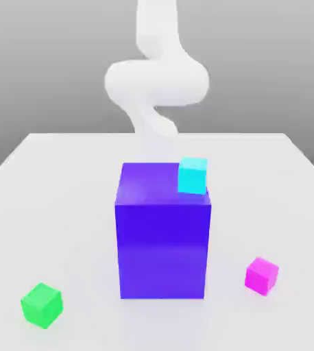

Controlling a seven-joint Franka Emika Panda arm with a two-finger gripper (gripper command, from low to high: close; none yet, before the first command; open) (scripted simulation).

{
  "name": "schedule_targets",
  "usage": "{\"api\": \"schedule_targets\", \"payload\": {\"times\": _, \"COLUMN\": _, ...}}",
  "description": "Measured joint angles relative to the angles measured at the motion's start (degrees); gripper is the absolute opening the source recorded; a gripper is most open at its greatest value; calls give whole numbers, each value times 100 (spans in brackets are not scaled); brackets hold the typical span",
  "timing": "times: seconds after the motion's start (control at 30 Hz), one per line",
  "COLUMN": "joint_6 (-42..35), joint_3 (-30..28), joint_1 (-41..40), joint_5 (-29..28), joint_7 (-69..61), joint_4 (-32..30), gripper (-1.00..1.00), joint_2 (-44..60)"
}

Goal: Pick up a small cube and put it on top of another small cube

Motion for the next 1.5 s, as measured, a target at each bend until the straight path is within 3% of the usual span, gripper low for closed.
{"api": "schedule_targets", "payload": {"times": 0.47, "joint_6": 1674, "joint_3": 420, "joint_1": 1529, "joint_5": 656, "joint_7": -1450, "joint_4": -1345, "gripper": 0, "joint_2": 2961}}
{"api": "schedule_targets", "payload": {"times": 0.6, "joint_6": 2169, "joint_3": 675, "joint_1": 1865, "joint_5": 432, "joint_7": -1564, "joint_4": -1732, "gripper": 0, "joint_2": 3783}}
{"api": "schedule_targets", "payload": {"times": 0.73, "joint_6": 2676, "joint_3": 681, "joint_1": 2165, "joint_5": -256, "joint_7": -1330, "joint_4": -2079, "gripper": 0, "joint_2": 4594}}
{"api": "schedule_targets", "payload": {"times": 0.93, "joint_6": 3643, "joint_3": 299, "joint_1": 2489, "joint_5": -717, "joint_7": -1036, "joint_4": -1929, "gripper": 0, "joint_2": 5835}}
{"api": "schedule_targets", "payload": {"times": 0.97, "joint_6": 3744, "joint_3": 270, "joint_1": 2515, "joint_5": -734, "joint_7": -1020, "joint_4": -1906, "gripper": -100, "joint_2": 5962}}
{"api": "schedule_targets", "payload": {"times": 1.2, "joint_6": 3734, "joint_3": 272, "joint_1": 2510, "joint_5": -757, "joint_7": -1002, "joint_4": -1907, "gripper": -100, "joint_2": 5952}}
{"api": "schedule_targets", "payload": {"times": 1.4, "joint_6": 2841, "joint_3": 521, "joint_1": 2333, "joint_5": -433, "joint_7": -1237, "joint_4": -2122, "gripper": -100, "joint_2": 4846}}
{"api": "schedule_targets", "payload": {"times": 1.5, "joint_6": 2649, "joint_3": 292, "joint_1": 2067, "joint_5": -375, "joint_7": -1350, "joint_4": -1946, "gripper": -100, "joint_2": 4727}}
